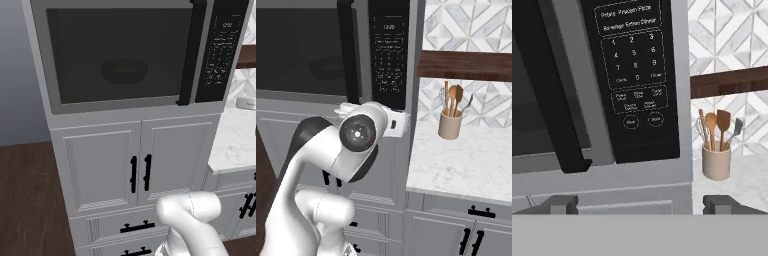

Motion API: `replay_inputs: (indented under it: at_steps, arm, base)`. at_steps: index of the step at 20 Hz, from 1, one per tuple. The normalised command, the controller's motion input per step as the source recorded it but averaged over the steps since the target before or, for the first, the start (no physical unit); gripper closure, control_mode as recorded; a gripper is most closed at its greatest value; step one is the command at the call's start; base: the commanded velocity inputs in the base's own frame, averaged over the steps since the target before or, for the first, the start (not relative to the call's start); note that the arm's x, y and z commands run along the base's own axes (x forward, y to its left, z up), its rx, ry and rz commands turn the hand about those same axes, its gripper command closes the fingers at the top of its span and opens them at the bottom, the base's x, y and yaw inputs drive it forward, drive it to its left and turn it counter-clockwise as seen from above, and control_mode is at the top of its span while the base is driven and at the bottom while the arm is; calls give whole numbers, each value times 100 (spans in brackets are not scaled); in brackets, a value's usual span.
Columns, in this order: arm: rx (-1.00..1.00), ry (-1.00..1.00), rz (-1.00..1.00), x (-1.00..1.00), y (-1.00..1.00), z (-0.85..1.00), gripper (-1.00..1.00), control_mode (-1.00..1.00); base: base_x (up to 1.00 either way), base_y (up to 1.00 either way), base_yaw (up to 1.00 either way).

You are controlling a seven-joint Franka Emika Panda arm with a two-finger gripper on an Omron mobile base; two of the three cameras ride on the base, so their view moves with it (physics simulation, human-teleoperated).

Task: Open the microwave, place the bowl with waffle inside the microwave, then close the microwave door and turn it on.

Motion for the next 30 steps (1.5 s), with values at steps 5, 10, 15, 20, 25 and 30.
replay_inputs:
  at_steps: [5, 10, 15, 20, 25, 30]
  arm:
    - [-14, -19, 17, 0, -14, -1, -100, -100]
    - [-2, -10, 2, 17, -7, -1, -100, -100]
    - [0, -5, 0, 14, -30, 12, -100, -100]
    - [0, 0, 0, 24, -16, 2, -100, -100]
    - [0, 0, 0, 31, -2, 0, -100, -100]
    - [0, 0, 0, 31, -5, 0, -100, -100]
  base:
    - [0, 0, 0]
    - [0, 0, 0]
    - [0, 0, 0]
    - [0, 0, 0]
    - [0, 0, 0]
    - [0, 0, 0]
